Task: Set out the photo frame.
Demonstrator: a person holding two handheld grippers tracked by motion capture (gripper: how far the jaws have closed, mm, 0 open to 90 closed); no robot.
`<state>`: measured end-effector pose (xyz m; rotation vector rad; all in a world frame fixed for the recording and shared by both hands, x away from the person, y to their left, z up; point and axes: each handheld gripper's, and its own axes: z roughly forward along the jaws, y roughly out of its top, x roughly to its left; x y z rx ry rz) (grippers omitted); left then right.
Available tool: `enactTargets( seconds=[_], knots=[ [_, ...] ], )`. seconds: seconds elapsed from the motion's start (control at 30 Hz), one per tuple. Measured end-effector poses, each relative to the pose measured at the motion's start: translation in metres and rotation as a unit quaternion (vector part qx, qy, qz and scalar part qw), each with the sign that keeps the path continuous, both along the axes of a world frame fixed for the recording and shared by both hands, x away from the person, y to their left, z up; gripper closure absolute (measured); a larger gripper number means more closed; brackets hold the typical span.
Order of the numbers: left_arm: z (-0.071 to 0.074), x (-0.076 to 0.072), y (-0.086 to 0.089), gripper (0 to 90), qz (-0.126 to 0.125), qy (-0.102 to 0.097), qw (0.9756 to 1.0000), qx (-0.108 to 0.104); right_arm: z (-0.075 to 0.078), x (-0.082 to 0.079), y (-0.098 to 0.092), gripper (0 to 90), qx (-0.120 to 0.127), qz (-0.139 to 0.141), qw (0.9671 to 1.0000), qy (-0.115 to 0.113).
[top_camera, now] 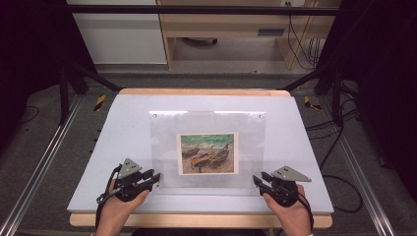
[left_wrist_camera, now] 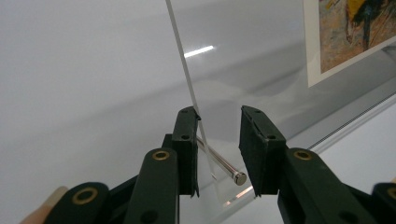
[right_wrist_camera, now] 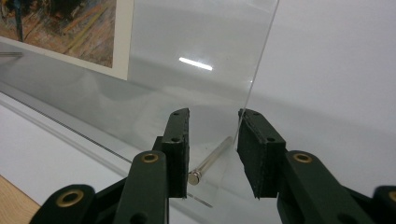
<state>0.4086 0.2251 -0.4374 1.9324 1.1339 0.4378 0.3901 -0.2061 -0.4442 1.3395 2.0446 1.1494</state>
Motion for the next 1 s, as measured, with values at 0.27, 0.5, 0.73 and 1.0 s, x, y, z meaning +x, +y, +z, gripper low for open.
enactTargets(
  seconds=[0.27,0.5,0.73,1.0],
  knots=[
    [-0.0006,-0.0015,0.0017,69.0,-0.002,0.003,1.0000,-0.003,-0.0006,-0.0024,-0.0004,66.9,0.001,-0.002,1.0000,0.002],
    [-0.0010,-0.0025,0.0024,69.6,-0.004,0.004,1.0000,-0.002,-0.0013,-0.0036,-0.0007,67.7,0.001,-0.003,1.0000,0.001],
    [-0.0012,-0.0040,0.0030,70.1,-0.007,0.005,1.0000,0.001,-0.0019,-0.0055,-0.0015,68.9,0.000,-0.002,1.0000,0.001],
    [-0.0018,-0.0060,0.0036,70.7,-0.010,0.008,0.9999,0.001,-0.0028,-0.0077,-0.0014,69.3,-0.003,-0.002,1.0000,0.001]
  ],
)
